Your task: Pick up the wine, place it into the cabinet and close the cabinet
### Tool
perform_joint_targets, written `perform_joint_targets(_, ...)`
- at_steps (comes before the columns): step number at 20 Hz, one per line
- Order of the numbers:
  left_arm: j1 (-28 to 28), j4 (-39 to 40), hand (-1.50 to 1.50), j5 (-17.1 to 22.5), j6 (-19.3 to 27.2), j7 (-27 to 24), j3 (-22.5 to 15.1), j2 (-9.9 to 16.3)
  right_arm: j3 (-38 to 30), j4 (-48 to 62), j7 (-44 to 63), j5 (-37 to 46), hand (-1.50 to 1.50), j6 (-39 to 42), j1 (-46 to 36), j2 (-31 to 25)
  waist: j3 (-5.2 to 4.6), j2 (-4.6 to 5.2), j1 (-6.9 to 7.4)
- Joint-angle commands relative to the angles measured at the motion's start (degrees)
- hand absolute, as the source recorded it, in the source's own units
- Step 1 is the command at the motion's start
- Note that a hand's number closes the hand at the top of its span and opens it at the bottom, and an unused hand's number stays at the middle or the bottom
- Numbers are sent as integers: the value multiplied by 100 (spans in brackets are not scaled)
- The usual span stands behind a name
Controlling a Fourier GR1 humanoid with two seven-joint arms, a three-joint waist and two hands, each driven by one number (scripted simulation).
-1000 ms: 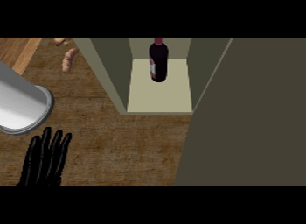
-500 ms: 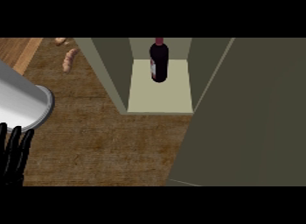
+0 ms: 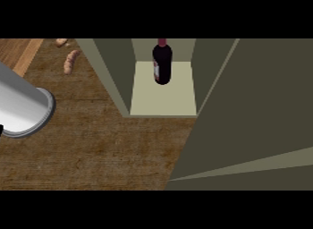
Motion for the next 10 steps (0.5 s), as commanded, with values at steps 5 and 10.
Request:
perform_joint_targets(5,124,310,-150,186,-614,94,393,122,1741,363,-141,927,150,-1267,-1025,240,-10,-11,14)
perform_joint_targets(10,-96,537,-150,513,-928,256,644,142,1591,648,133,1032,150,-1749,-1987,224,-21,5,54)
